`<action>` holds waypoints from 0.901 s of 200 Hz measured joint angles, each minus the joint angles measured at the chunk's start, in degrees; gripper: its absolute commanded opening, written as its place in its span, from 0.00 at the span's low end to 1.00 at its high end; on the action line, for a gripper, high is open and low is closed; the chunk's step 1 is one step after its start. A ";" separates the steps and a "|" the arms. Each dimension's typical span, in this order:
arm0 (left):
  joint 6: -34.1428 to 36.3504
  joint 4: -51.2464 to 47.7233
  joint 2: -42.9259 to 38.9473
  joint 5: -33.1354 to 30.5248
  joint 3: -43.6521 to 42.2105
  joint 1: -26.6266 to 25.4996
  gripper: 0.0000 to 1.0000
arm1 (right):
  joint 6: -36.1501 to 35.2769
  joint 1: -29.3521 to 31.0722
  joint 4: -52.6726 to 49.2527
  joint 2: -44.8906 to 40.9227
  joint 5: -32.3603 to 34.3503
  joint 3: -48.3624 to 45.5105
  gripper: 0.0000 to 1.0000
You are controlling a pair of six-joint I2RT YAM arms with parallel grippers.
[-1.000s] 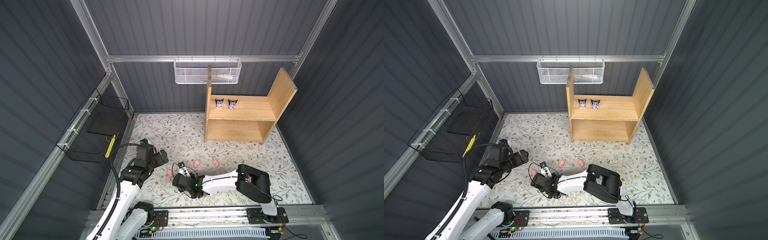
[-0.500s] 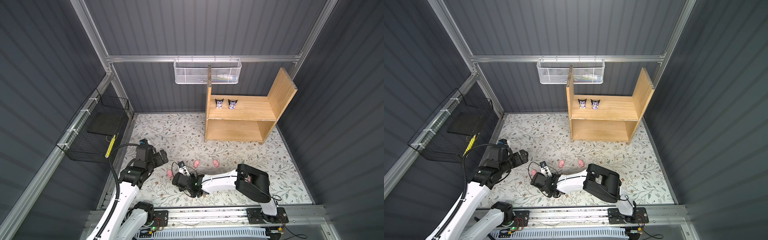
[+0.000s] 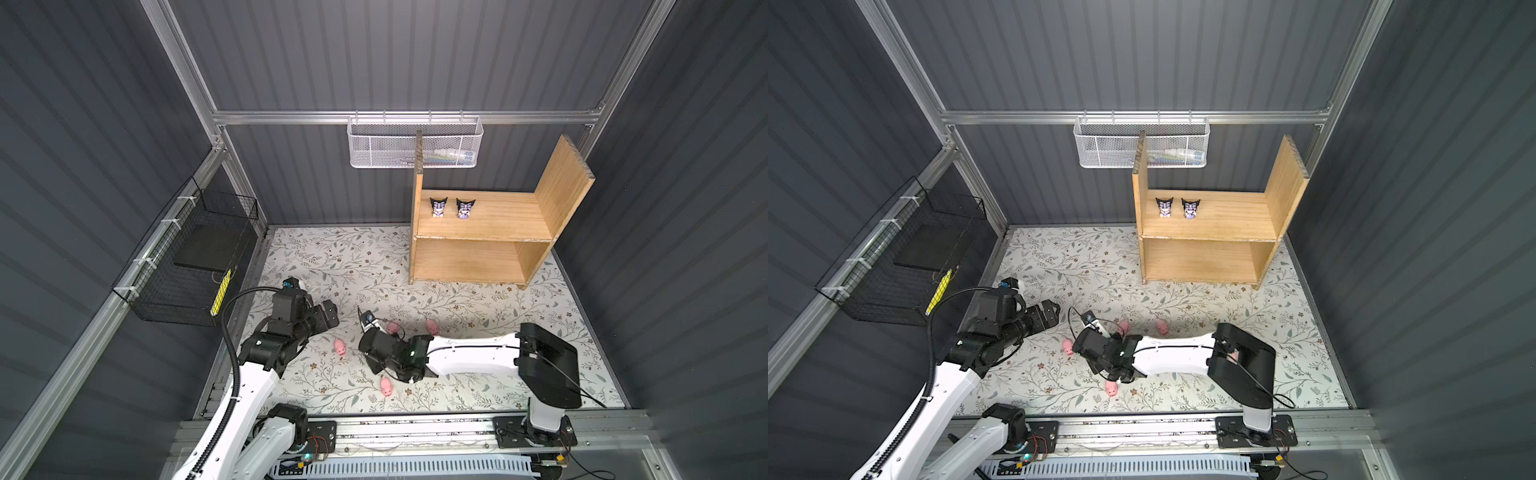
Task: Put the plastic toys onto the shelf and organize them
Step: 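Carry the purple figurine to the shelf with the right gripper while the left arm rises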
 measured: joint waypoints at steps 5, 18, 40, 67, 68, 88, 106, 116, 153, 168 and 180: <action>0.24 0.26 0.17 0.83 0.02 0.00 1.00 | -0.92 -0.42 -0.98 -1.18 -0.22 0.00 0.23; 1.01 0.72 0.79 3.08 0.20 0.00 1.00 | -3.45 -1.38 -3.76 -4.17 -0.79 0.02 0.23; 2.16 1.09 2.34 7.39 1.40 0.00 1.00 | -7.50 -2.89 -9.44 -9.49 -1.49 0.00 0.23; 2.97 2.12 3.58 11.41 4.24 0.00 1.00 | -11.54 -6.75 -15.98 -17.33 -2.34 0.00 0.23; 2.97 2.16 3.58 11.45 4.31 0.00 1.00 | -11.72 -7.04 -16.31 -17.77 -2.36 0.00 0.23; 3.10 4.17 4.44 14.29 6.21 -0.26 1.00 | -14.38 -11.85 -19.91 -24.15 -2.34 0.02 0.23; 3.17 5.33 6.08 14.91 8.02 -2.25 1.00 | -16.68 -16.74 -22.86 -29.00 -2.47 0.39 0.23; 3.21 5.75 7.39 14.56 9.29 -4.57 1.00 | -18.05 -19.82 -24.39 -30.91 -2.89 1.03 0.23; 4.66 7.10 16.11 11.37 15.26 -16.35 1.00 | -23.19 -31.78 -28.59 -32.83 -5.81 6.49 0.23; 5.77 7.43 19.52 10.08 17.46 -19.71 1.00 | -25.33 -36.72 -29.57 -32.46 -7.54 9.01 0.23; 6.99 7.26 21.75 8.81 19.43 -22.05 1.00 | -26.95 -40.54 -30.27 -31.74 -9.42 11.30 0.23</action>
